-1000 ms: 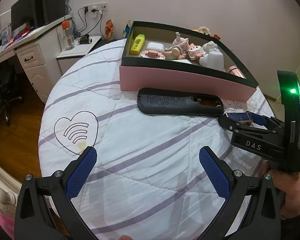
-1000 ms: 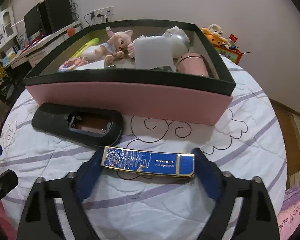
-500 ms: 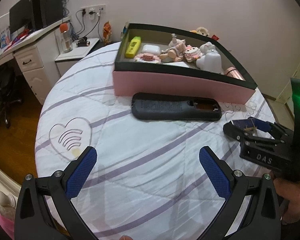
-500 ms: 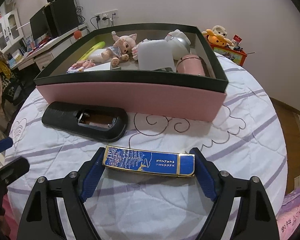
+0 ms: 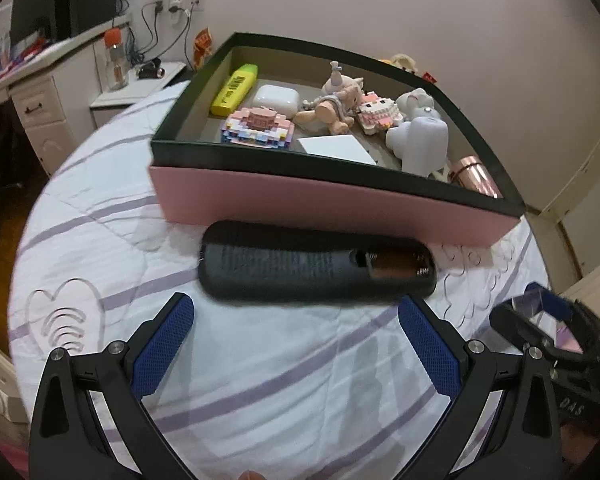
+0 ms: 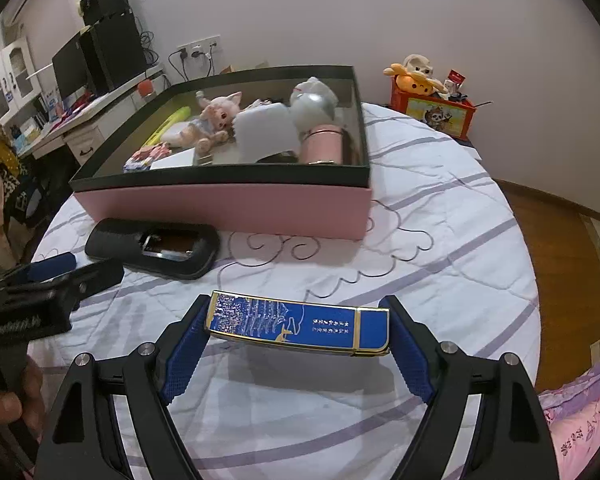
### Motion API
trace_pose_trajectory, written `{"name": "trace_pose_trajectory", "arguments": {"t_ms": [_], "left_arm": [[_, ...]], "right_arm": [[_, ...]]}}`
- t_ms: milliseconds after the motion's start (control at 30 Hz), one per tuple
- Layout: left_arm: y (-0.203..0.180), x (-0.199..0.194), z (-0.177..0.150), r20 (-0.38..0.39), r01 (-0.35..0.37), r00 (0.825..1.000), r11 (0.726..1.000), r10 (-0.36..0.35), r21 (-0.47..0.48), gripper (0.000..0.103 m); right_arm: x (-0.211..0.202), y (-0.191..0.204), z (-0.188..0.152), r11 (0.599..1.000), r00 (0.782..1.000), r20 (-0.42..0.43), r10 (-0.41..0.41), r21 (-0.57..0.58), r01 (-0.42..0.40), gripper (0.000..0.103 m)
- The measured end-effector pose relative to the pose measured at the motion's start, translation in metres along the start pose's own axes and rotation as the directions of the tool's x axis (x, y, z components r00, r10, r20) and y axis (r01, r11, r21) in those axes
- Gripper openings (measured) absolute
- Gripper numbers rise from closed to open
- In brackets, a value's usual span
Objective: Organize rigid objects
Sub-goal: 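Grasp the black remote lengthwise with the left tool while the right tool holds the blue box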
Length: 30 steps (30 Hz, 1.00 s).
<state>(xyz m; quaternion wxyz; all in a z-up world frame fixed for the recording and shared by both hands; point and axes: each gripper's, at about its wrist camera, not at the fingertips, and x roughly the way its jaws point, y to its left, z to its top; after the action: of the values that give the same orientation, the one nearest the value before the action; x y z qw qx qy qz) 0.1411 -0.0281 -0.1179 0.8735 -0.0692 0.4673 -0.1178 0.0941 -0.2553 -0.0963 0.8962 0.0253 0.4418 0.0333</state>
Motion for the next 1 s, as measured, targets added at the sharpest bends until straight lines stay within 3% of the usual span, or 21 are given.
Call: {"name": "trace_pose_trajectory", "arguments": {"t_ms": [133, 233, 367, 500, 733, 867, 1000], "left_arm": [[0.010, 0.010, 0.007, 0.007, -0.056, 0.998, 0.998, 0.056, 0.013, 0.103], [0.019, 0.016, 0.017, 0.013, -0.024, 1.000, 0.998, 0.023, 0.058, 0.103], [0.015, 0.023, 0.026, -0.036, 0.080, 0.996, 0.988, -0.076, 0.134, 0.103], [-0.007, 0.020, 0.012, -0.070, 0.128, 0.991, 0.956, -0.114, 0.264, 0.103], [-0.045, 0.010, -0.012, -0.124, 0.197, 0.980, 0.845, -0.155, 0.497, 0.103], [-0.063, 0.017, -0.014, -0.082, 0.124, 0.992, 0.776, -0.093, 0.619, 0.103], [-0.075, 0.023, -0.009, -0.070, 0.112, 0.994, 0.715, -0.088, 0.690, 0.103]], "right_arm": [[0.002, -0.004, 0.001, 1.000, 1.000, -0.002, 0.012, 0.003, -0.012, 0.084], [0.002, -0.005, 0.001, 1.000, 1.000, -0.002, 0.016, 0.002, -0.016, 0.084], [0.002, -0.006, 0.001, 1.000, 1.000, -0.001, 0.016, 0.010, -0.016, 0.084], [0.000, -0.006, 0.001, 1.000, 1.000, 0.002, 0.012, 0.013, -0.012, 0.084], [-0.004, -0.016, -0.002, 0.999, 1.000, 0.002, -0.004, 0.033, 0.004, 0.084], [-0.007, -0.025, -0.004, 0.999, 1.000, 0.002, -0.019, 0.049, 0.019, 0.084], [-0.007, -0.028, -0.005, 0.998, 1.000, -0.003, -0.029, 0.056, 0.029, 0.084]]}}
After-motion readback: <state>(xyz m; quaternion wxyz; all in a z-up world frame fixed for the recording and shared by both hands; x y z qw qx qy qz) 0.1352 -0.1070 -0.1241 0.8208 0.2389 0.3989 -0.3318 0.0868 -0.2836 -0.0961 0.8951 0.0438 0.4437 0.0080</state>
